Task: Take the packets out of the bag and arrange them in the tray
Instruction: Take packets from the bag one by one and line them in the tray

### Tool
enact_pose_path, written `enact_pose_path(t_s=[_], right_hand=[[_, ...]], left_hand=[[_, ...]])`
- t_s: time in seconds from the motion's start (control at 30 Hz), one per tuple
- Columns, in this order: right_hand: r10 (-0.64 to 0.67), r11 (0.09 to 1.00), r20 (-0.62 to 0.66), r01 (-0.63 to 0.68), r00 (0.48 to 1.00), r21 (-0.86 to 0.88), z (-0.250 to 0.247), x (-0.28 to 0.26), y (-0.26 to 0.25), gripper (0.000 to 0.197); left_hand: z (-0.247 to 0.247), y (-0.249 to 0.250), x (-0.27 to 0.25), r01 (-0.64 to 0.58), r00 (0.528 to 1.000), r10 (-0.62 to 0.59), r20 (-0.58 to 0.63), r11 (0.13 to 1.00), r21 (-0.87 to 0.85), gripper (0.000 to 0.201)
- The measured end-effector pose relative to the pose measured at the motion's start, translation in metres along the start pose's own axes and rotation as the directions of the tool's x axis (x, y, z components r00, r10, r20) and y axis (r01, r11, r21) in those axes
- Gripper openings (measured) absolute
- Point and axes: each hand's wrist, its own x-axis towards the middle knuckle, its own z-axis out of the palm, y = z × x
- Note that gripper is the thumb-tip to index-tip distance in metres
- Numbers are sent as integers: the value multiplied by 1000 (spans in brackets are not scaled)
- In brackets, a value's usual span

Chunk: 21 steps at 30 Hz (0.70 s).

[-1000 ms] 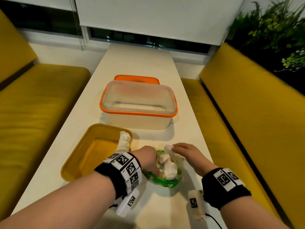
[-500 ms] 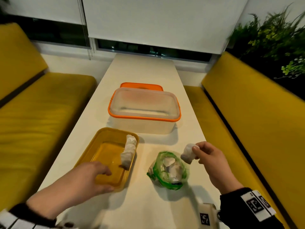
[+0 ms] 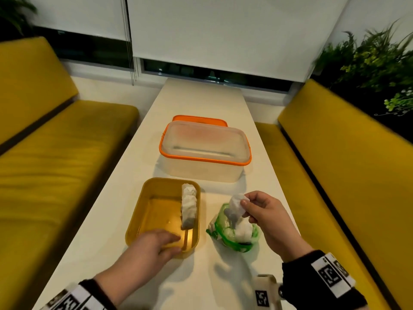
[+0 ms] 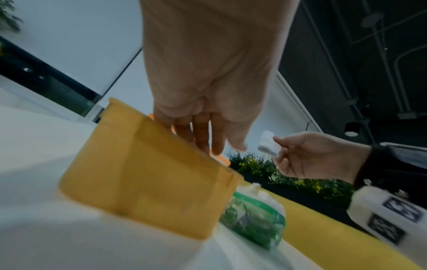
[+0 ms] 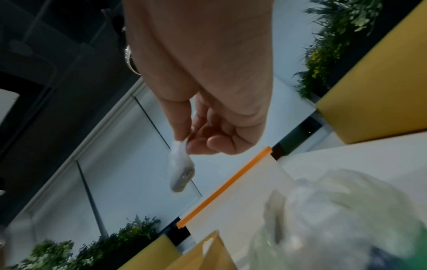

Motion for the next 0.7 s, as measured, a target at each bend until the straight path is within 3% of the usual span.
enact_pose_path(t_s=[0.07,0.1,0.17,0.23,0.27,0.37,0.43,0.5,0.6,0.63,0.7], right_hand=[[-8,999,123,13,992,-41,0,-5,-12,7],[-9,999,202,18,979,-46,2,-7,-20,7],[-25,998,346,41,938,-39,11,-12,-34,4],[-50,993,403,88,914,-76,26,-13,-42,3],[-56,987,382,108,923,-116,34,-10,-42,4],[-67,965,142,100,988,-241,32,7,-26,10],[-130,907,-22,110,991,-406,13,14,-10,11],[-69,800,-37,34,997,-599,-9,17,12,15],[129,590,53,-34,990,-807,-13,12,40,27],[134,533,52,-28,990,-846,-10,11,47,26],[57,503,24,-8,998,-864,-5,8,52,20]], left_hand=[[-17,19,9,27,992,-66,-105,940,-341,26],[-25,30,14,25,991,-88,-98,856,-516,30],[-31,52,26,113,992,-22,121,556,-824,47],[-26,72,34,308,938,85,337,245,-919,49],[-24,79,38,386,909,110,403,149,-910,40],[-19,85,44,448,894,8,449,63,-892,23],[-18,72,46,434,900,-57,433,10,-901,25],[-17,59,49,436,895,-98,434,-2,-900,25],[-13,52,53,454,881,-139,452,-16,-891,25],[-11,53,55,450,881,-149,448,-21,-893,25],[-7,55,57,438,884,-157,439,-43,-898,26]])
